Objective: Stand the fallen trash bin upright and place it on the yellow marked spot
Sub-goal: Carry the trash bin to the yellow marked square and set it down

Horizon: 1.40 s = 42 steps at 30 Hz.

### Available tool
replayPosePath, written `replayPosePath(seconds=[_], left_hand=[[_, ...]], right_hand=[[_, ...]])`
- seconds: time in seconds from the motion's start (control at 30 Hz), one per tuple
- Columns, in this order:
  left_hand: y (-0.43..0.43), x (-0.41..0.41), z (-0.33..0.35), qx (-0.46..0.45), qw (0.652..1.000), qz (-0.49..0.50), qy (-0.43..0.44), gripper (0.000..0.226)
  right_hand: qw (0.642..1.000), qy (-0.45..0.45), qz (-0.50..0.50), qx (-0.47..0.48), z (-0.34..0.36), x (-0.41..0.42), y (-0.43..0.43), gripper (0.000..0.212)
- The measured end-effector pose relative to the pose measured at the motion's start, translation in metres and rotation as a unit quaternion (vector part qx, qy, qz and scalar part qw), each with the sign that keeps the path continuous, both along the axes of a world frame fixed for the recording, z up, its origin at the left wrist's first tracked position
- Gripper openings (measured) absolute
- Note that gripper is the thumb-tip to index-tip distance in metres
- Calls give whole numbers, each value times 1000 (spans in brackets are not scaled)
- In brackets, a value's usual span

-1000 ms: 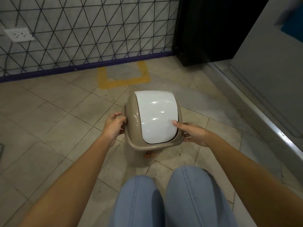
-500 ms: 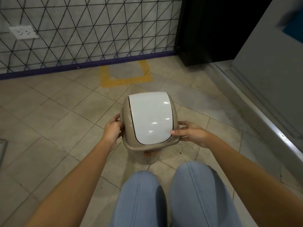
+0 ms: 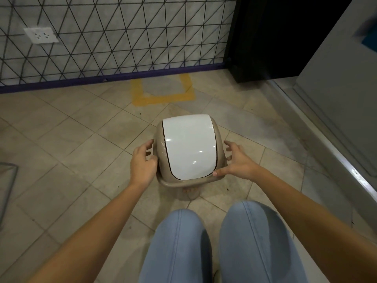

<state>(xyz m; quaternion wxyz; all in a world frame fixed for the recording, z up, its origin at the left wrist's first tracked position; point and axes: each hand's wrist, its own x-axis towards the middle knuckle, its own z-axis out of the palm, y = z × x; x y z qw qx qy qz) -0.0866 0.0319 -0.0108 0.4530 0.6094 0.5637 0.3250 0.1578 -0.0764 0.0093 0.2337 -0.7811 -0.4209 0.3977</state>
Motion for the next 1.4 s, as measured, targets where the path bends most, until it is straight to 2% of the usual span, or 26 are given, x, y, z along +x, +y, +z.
replayPosePath(seconds=[0.17,0.43,0.5,1.0,1.4], left_hand=[[-17,-9,1,57,994,-88,13,69],[-19,-21,-1,80,967,-219,106,133],[-19,-22,-2,77,962,-237,107,141],[-6,-4,-12,29,985,-169,23,117],[13,21,-11,49,992,-110,44,116]], right_hand=[[997,-30,50,48,3,-6,5,139],[996,-46,57,56,2,-12,6,140],[994,-67,64,56,3,-13,7,142],[995,-48,17,91,10,-18,32,134],[993,-45,28,105,2,-2,67,129]])
